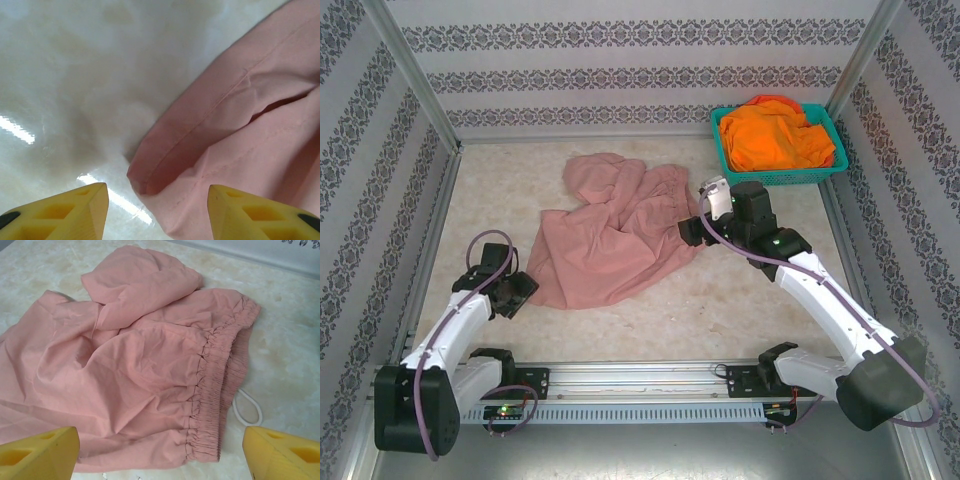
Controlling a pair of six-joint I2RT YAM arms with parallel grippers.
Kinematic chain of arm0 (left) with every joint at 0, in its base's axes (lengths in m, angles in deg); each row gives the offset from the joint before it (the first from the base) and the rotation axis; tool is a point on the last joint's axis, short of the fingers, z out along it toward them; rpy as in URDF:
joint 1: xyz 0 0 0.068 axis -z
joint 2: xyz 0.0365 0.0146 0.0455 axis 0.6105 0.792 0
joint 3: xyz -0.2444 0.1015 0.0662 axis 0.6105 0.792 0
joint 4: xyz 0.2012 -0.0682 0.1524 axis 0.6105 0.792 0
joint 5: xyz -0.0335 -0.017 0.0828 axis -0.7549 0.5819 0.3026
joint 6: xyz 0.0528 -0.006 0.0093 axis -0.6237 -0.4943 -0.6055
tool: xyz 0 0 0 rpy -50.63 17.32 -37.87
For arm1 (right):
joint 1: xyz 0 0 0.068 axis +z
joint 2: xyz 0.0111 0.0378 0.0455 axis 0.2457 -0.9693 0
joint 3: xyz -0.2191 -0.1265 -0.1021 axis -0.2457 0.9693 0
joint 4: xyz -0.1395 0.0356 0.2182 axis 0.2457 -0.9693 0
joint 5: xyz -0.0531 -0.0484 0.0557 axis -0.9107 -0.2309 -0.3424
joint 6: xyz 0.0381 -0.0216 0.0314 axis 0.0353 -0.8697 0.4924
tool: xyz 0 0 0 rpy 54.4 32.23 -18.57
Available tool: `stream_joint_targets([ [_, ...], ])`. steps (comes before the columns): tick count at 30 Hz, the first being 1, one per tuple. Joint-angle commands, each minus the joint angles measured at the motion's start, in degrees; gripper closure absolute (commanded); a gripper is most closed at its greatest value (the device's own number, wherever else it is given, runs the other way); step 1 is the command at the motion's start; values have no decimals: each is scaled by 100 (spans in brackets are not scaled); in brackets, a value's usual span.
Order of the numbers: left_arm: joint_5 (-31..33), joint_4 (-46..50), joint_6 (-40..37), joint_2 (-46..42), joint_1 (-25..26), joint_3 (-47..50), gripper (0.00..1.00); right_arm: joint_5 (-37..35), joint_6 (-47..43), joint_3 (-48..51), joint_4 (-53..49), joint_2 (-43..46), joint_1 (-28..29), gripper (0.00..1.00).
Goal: Fold and stack the shorts
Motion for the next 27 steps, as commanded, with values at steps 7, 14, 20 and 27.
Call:
stream_joint_targets([
  [7, -365, -697, 299, 483, 47, 81, 51, -156, -311, 93, -47, -122, 92, 15],
  [14, -460, -998, 355, 866, 113, 25, 70, -165, -535, 93, -103, -284, 104, 15],
  [20, -326, -847, 130, 762, 113, -184, 100, -347, -1289, -114, -499, -671, 146, 17],
  [27, 455, 134, -502, -129, 96, -1331, 100, -1398, -3462, -58, -751, -1180, 464, 17],
])
